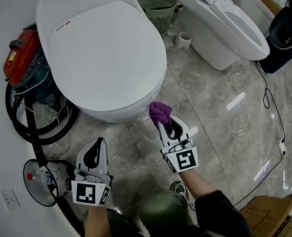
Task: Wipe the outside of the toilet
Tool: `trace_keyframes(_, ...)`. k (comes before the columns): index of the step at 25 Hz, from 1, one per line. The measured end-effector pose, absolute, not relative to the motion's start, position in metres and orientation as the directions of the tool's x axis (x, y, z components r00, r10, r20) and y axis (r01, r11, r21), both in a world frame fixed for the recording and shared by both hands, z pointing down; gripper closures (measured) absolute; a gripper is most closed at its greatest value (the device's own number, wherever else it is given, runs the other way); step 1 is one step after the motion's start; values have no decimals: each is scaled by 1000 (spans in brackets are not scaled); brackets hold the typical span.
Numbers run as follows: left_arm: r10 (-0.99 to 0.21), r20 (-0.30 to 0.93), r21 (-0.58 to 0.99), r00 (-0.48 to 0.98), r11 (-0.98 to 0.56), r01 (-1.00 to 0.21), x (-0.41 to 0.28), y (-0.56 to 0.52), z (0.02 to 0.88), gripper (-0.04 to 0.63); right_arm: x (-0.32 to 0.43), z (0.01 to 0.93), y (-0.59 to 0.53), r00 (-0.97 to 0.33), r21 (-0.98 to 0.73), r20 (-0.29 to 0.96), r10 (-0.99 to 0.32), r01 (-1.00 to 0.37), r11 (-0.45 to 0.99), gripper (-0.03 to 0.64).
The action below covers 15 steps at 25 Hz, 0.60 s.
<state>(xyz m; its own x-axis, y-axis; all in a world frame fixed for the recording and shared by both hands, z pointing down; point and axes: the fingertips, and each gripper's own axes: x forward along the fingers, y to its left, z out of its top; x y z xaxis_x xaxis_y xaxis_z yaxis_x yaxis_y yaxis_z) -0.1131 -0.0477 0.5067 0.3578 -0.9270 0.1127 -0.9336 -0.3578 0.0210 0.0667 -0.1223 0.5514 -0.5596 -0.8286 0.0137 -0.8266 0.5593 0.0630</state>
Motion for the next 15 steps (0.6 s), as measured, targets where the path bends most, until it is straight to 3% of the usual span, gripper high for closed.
trace_keyframes(6,-925,113,15,362,-363,-932,-114,-43,505,594,-29,583,-56,-776,98,85,-625,-618,780,535)
trace_keyframes(11,-930,100,11,354,-355,-935,-115,-41,499,594,-93,590,-66,-821,78,53,-569,-565,822,535)
trace_keyframes(15,-929,103,12,357,-357,-934,-112,-40,500,594,-99,593,-88,-793,88,52,-607,-602,794,535)
